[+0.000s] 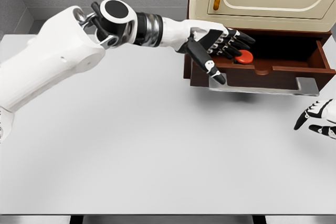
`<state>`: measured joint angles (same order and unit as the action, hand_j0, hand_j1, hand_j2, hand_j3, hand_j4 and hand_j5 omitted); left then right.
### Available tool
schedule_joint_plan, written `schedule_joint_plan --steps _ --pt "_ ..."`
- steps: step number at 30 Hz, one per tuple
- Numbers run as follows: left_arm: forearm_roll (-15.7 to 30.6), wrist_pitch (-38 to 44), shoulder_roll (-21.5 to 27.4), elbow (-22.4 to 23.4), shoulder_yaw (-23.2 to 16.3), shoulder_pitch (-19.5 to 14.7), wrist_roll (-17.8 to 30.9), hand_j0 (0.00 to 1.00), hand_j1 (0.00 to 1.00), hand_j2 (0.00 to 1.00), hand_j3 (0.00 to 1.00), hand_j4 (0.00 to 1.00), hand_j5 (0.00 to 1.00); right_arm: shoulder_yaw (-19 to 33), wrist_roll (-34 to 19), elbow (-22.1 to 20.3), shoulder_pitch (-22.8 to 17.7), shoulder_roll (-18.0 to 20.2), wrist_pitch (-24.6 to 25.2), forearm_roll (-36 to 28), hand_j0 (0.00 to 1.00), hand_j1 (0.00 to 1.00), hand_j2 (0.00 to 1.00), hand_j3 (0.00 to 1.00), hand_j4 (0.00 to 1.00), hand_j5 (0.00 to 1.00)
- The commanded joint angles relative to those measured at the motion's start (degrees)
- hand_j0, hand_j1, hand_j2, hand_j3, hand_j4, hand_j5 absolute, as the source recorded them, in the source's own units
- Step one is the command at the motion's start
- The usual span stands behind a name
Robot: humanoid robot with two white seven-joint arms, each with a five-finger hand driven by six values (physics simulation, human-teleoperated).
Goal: Put the switch into the drawer with left arm, and close the drawer with right arm
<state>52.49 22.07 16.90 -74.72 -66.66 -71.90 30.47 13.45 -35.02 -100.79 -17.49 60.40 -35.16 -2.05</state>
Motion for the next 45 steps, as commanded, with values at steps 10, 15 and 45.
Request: schedule_joint_plan --steps 10,15,45 --pt "-3.2 -0.6 -4.0 5.0 -0.8 0.0 0.8 1.0 1.0 1.0 1.0 1.0 1.0 0.0 0.0 0.0 0.0 0.1 0.2 -0.4 0.52 0.52 0.52 0.52 0.52 0.52" --pt "-4.5 -0.6 -5.6 5.0 -0.8 -0.4 0.9 1.0 1.0 1.0 1.0 1.0 1.0 0.0 0.0 0.0 0.0 0.1 0.2 -0.4 0.52 0.52 0.52 0.52 0.52 0.52" --pt "-4.7 -14.8 10.9 -26.4 2.1 -3.3 4.5 1.0 1.0 1.0 1.0 1.0 1.0 0.0 0.0 0.0 2.7 0.3 0.2 -0.4 0.5 0.5 0.5 0.5 0.5 0.5"
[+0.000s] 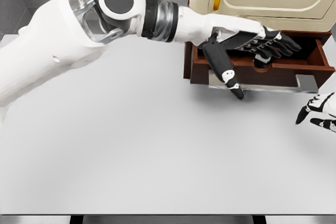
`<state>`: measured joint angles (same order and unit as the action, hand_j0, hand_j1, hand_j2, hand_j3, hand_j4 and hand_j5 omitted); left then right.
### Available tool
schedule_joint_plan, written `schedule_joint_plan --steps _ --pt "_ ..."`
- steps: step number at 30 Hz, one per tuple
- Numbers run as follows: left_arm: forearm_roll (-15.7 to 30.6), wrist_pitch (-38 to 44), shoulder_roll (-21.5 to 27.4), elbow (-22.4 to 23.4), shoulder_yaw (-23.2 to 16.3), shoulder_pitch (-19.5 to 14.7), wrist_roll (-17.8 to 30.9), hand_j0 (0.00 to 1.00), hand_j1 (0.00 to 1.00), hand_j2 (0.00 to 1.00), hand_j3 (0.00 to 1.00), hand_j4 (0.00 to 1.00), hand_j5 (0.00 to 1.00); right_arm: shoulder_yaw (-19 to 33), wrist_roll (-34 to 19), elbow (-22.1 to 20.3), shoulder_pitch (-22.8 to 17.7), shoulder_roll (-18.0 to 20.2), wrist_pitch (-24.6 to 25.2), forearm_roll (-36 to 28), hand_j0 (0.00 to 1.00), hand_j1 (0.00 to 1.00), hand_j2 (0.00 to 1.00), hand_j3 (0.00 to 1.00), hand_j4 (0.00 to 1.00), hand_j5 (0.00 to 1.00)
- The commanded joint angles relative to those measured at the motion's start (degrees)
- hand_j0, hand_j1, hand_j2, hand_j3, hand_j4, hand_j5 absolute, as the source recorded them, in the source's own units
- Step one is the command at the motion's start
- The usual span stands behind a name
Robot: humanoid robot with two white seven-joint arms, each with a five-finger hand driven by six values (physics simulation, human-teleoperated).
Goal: Put the switch into the drawer with left arm, and close the drawer with right arm
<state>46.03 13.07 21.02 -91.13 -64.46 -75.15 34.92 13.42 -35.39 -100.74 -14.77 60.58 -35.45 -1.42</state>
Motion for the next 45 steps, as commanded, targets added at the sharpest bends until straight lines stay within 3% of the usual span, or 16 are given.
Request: schedule_joint_plan --steps 1,2,6,9,11,12,15,18,21,24,31,39,45 --pt "1.8 -9.7 10.2 -9.9 -0.2 0.1 0.1 1.0 1.0 1.0 1.0 1.0 1.0 0.0 0.4 0.0 0.0 0.2 0.4 -1.0 0.5 0.5 0.5 0.5 0.5 0.5" --pt "1.8 -14.3 14.0 -9.9 -0.4 0.3 0.1 1.0 1.0 1.0 1.0 1.0 1.0 0.0 0.4 0.0 0.0 0.2 0.4 -1.0 0.5 0.5 0.5 0.5 0.5 0.5" --pt "1.9 -26.0 31.7 -9.9 -0.7 6.9 0.1 1.0 1.0 1.0 1.0 1.0 1.0 -0.4 0.4 -0.1 0.0 0.2 0.4 -1.0 0.5 0.5 0.5 0.5 0.5 0.5" --pt "1.0 -25.6 38.5 -6.2 -5.8 8.0 0.1 1.0 1.0 1.0 1.0 1.0 1.0 -0.4 0.4 -0.1 1.3 0.2 0.4 -1.0 0.5 0.5 0.5 0.5 0.5 0.5" --pt "-8.2 -25.7 41.5 -4.4 -6.9 11.8 0.1 1.0 1.0 1.0 1.0 1.0 1.0 -0.7 0.4 0.0 2.1 0.3 0.4 -1.0 0.5 0.5 0.5 0.5 0.5 0.5" --pt "-13.2 -26.9 40.9 -5.4 -6.6 13.5 0.1 1.0 1.0 1.0 1.0 1.0 1.0 -1.2 0.4 0.0 2.5 0.3 0.4 -1.1 0.5 0.5 0.5 0.5 0.5 0.5" --pt "-21.2 -33.0 41.4 -5.8 -6.6 14.3 0.1 1.0 1.0 1.0 1.0 1.0 1.0 -3.2 0.4 0.2 4.0 0.3 0.4 -1.1 0.5 0.5 0.5 0.5 0.5 0.5" --pt "-22.3 -33.0 41.5 -5.1 -7.0 14.3 0.1 1.0 1.0 1.0 1.0 1.0 1.0 -3.7 0.4 0.4 5.2 0.2 0.4 -1.1 0.5 0.5 0.5 0.5 0.5 0.5" --pt "-22.8 -34.4 42.2 -4.8 -7.0 14.3 0.1 1.0 1.0 1.0 1.0 1.0 1.0 -8.4 0.4 1.0 9.8 0.2 0.4 -1.1 0.5 0.5 0.5 0.5 0.5 0.5" --pt "-27.9 -47.1 41.7 -4.9 -6.6 14.2 0.1 1.0 1.0 1.0 1.0 1.0 1.0 -9.4 0.4 1.3 10.0 0.2 0.4 -1.1 0.5 0.5 0.5 0.5 0.5 0.5" --pt "-27.8 -48.1 41.7 -5.0 -6.9 14.3 0.1 1.0 1.0 1.0 1.0 1.0 1.0 -10.7 0.4 2.4 10.5 0.0 0.4 -0.5 0.51 0.51 0.51 0.51 0.51 0.51" --pt "-27.8 -48.1 41.7 -5.0 -7.0 14.3 0.1 1.0 1.0 1.0 1.0 1.0 1.0 -10.6 0.4 6.8 13.4 -0.1 0.4 -0.6 0.52 0.52 0.52 0.52 0.52 0.52" --pt "-27.8 -48.1 41.7 -5.0 -7.0 14.4 0.1 1.0 1.0 1.0 1.0 1.0 1.0 -18.2 0.4 7.0 21.5 -0.5 0.4 -0.6 0.53 0.53 0.53 0.53 0.53 0.53"
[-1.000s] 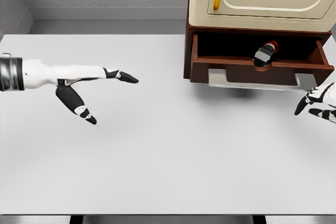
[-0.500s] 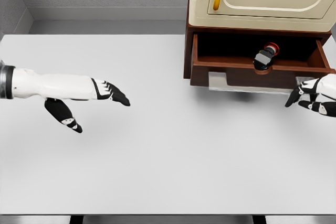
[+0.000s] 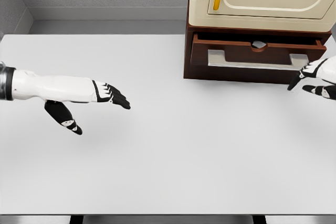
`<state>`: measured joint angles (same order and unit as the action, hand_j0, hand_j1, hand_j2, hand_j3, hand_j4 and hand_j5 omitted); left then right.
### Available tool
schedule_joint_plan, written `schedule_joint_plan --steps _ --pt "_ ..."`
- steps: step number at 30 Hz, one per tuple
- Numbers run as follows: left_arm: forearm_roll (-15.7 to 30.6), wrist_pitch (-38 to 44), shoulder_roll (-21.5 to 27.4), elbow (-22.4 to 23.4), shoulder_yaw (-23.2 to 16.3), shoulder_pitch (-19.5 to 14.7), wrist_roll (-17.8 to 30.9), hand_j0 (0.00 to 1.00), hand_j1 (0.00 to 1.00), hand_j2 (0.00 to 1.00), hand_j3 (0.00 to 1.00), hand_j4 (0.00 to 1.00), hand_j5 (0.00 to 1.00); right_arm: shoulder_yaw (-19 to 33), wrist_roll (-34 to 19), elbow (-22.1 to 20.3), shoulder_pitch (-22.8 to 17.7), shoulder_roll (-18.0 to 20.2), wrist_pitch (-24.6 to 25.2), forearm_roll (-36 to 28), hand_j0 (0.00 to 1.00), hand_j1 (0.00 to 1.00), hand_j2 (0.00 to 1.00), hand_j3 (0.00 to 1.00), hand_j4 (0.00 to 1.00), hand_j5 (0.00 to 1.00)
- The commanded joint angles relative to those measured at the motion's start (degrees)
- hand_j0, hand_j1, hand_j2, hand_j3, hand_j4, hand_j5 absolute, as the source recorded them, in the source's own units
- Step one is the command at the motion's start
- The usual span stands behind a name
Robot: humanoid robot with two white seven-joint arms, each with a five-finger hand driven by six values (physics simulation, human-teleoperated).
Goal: Put the switch into the drawer with left arm, and close the drawer with right arm
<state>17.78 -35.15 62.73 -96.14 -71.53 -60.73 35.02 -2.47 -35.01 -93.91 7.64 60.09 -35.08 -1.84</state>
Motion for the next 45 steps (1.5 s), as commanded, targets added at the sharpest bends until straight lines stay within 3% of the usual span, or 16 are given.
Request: schedule_joint_plan --steps 1,6,12,17,26,32,45 --pt "0.5 0.1 0.0 0.0 0.1 0.0 0.0 1.0 1.0 1.0 1.0 1.0 1.0 -3.5 0.0 0.1 0.3 -0.4 0.1 -0.2 0.53 0.53 0.53 0.53 0.53 0.53" --pt "0.5 0.1 0.0 0.0 0.1 0.0 0.0 1.0 1.0 1.0 1.0 1.0 1.0 -9.0 0.0 1.6 6.2 -1.5 0.1 -0.1 0.53 0.53 0.53 0.53 0.53 0.53" --pt "0.5 0.1 -0.1 0.0 0.1 0.0 0.0 1.0 1.0 1.0 1.0 1.0 1.0 -11.8 0.0 2.2 7.1 -1.8 0.1 0.2 0.53 0.53 0.53 0.53 0.53 0.53" --pt "0.5 0.1 -0.1 0.0 0.1 0.1 0.0 1.0 1.0 1.0 1.0 1.0 1.0 -14.8 0.0 7.0 10.9 -2.9 0.1 0.2 0.53 0.53 0.53 0.53 0.53 0.53" --pt "0.4 0.1 -0.1 0.1 0.1 0.1 0.0 1.0 1.0 1.0 1.0 1.0 1.0 -15.9 0.0 11.6 13.8 -3.8 0.1 0.3 0.55 0.55 0.55 0.55 0.55 0.55" --pt "0.4 0.1 -0.1 0.1 0.1 0.1 0.0 1.0 1.0 1.0 1.0 1.0 1.0 -17.8 0.0 6.2 13.7 -3.8 0.1 1.0 0.55 0.55 0.55 0.55 0.55 0.55" --pt "0.4 0.1 -0.2 0.1 0.2 0.4 0.0 1.0 1.0 1.0 1.0 1.0 1.0 -17.9 0.0 13.7 17.5 -4.8 0.1 1.0 0.57 0.57 0.57 0.57 0.57 0.57"
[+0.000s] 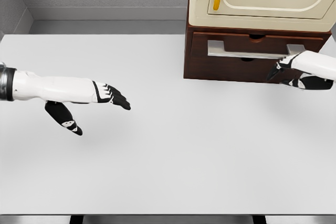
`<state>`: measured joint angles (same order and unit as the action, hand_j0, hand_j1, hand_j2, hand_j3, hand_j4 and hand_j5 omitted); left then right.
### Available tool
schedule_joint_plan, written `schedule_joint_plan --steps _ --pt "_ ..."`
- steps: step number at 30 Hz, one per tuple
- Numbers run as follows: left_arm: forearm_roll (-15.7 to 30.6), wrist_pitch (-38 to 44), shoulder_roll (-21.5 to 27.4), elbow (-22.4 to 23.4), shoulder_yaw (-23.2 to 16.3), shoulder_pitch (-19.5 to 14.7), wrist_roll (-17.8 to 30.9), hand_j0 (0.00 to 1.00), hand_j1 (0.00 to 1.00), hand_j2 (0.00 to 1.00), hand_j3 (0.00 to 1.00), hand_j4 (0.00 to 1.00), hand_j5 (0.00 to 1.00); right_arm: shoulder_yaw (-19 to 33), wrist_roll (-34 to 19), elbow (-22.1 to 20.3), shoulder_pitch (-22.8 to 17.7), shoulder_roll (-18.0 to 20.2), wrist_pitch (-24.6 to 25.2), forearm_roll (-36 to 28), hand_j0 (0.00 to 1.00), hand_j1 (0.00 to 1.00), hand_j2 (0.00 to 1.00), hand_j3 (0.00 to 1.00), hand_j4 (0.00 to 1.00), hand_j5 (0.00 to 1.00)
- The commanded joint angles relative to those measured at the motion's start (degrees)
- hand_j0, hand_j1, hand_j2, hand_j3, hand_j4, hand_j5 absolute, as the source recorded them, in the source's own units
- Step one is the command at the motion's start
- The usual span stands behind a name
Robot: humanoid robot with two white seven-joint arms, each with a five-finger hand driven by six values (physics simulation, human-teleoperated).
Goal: Put the switch into the drawer with left arm, and close the drawer with right arm
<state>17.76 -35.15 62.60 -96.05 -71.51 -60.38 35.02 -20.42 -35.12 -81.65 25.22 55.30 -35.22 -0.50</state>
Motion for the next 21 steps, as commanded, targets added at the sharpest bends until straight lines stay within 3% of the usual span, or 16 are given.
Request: schedule_joint_plan --steps 1,10,13,16,18,19,20,21 --pt "0.4 0.2 0.0 0.0 0.1 0.0 0.0 1.0 1.0 1.0 1.0 1.0 1.0 0.0 0.1 2.1 0.2 -0.3 0.2 -0.3 0.57 0.57 0.57 0.57 0.57 0.57" --pt "0.1 0.2 -0.3 0.2 0.1 0.0 0.0 1.0 1.0 1.0 1.0 1.0 1.0 -0.5 0.1 3.4 1.7 -1.0 0.2 -0.1 0.57 0.57 0.57 0.57 0.57 0.57" --pt "-1.6 0.2 -0.3 0.3 0.1 0.0 0.0 1.0 1.0 1.0 1.0 1.0 1.0 -2.3 0.1 -1.5 1.0 -0.6 0.2 0.6 0.59 0.59 0.59 0.59 0.59 0.59" --pt "-1.5 0.2 -0.2 0.3 0.1 0.1 0.0 1.0 1.0 1.0 1.0 1.0 1.0 -2.3 0.1 -8.3 -2.2 -0.5 0.2 1.5 0.61 0.61 0.61 0.61 0.61 0.61" --pt "-1.5 0.2 -0.2 0.4 0.1 0.1 0.0 1.0 1.0 1.0 1.0 1.0 1.0 -2.3 0.1 -10.6 -3.3 -0.5 0.2 1.6 0.74 0.74 0.74 0.74 0.74 0.74" --pt "-1.5 0.2 -0.2 0.8 0.1 0.1 0.0 1.0 1.0 1.0 1.0 1.0 1.0 -2.3 0.1 -11.4 -3.7 -0.5 0.2 1.6 0.9 0.9 0.9 0.9 0.9 0.9" --pt "-1.5 0.2 -0.1 1.1 0.1 0.1 0.0 1.0 1.0 1.0 1.0 1.0 1.0 -2.3 0.1 -12.7 -4.0 -0.4 0.2 1.6 1.0 1.0 1.0 1.0 1.0 1.0" --pt "-1.5 0.2 -0.1 1.2 0.1 0.1 0.0 1.0 1.0 1.0 1.0 1.0 1.0 -2.3 0.1 -13.6 -4.6 -0.4 0.2 1.6 1.0 1.0 1.0 1.0 1.0 1.0"
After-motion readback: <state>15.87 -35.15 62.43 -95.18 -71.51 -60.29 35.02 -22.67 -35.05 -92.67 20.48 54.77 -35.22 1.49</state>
